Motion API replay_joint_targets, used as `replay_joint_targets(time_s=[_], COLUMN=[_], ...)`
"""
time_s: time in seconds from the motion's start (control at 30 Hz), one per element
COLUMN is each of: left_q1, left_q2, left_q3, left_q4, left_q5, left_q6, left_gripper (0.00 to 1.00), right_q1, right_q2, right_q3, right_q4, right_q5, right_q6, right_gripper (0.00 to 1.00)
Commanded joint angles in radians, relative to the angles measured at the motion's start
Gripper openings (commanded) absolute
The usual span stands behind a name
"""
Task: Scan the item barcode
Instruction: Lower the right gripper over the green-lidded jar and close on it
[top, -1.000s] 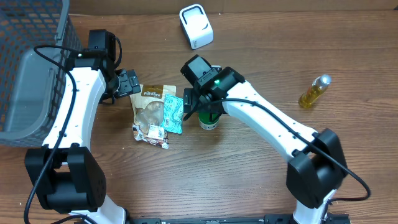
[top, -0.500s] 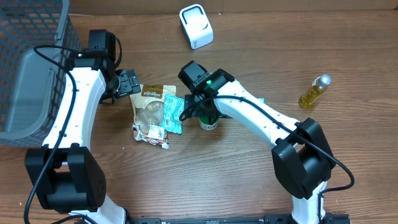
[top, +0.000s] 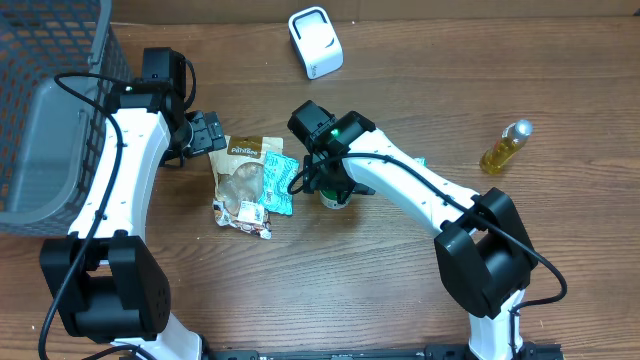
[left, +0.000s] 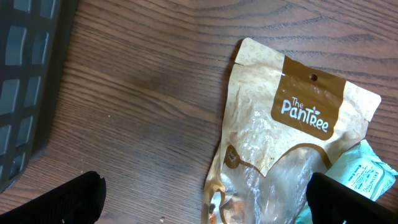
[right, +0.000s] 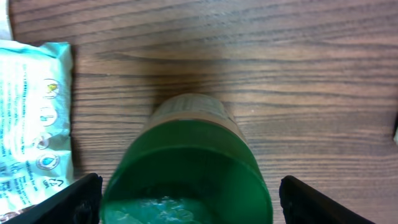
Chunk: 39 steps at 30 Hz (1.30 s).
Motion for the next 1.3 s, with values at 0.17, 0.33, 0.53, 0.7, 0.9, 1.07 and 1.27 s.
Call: replay_joint_targets(time_s=[0.17, 0.33, 0.53, 0.7, 0.9, 1.07, 1.27], left_q1=[0.000, 0.000, 0.000, 0.000, 0.000, 0.000, 0.000], left_q2=[-0.019, -0.019, -0.019, -0.019, -0.019, -0.019, -0.019], left_q3=[0.015, 0.015, 0.015, 0.015, 0.015, 0.015, 0.015], left_q4=[0.001, 0.001, 0.001, 0.001, 0.001, 0.001, 0.001], left_q5=[-0.005, -0.005, -0.005, -0.005, -0.005, -0.005, -0.005], left_q6=[0.001, 0.001, 0.001, 0.001, 0.001, 0.001, 0.001], left_gripper=[1.00, 1.00, 1.00, 1.00, 1.00, 1.00, 1.00], right_q1=[0.000, 0.000, 0.000, -0.001, -0.001, -0.001, -0.001], right_q2=[0.019, 0.024, 0.024, 0.024, 0.024, 0.024, 0.024], right_q3=[-0.005, -0.005, -0.005, -0.005, -0.005, -0.005, -0.005], right_q4=[-0.003, -0.004, -0.031, -0.050, -0.058, -0.087, -0.093], right_q5=[0.010, 0.010, 0.010, 0.010, 0.006, 0.003, 0.002], right_q6=[0.169, 0.171, 0.161, 0.150, -0.042, -0.134, -0.133], right_gripper=[0.77, 0.68, 0.63, 0.61, 0.59, 0.58, 0.67])
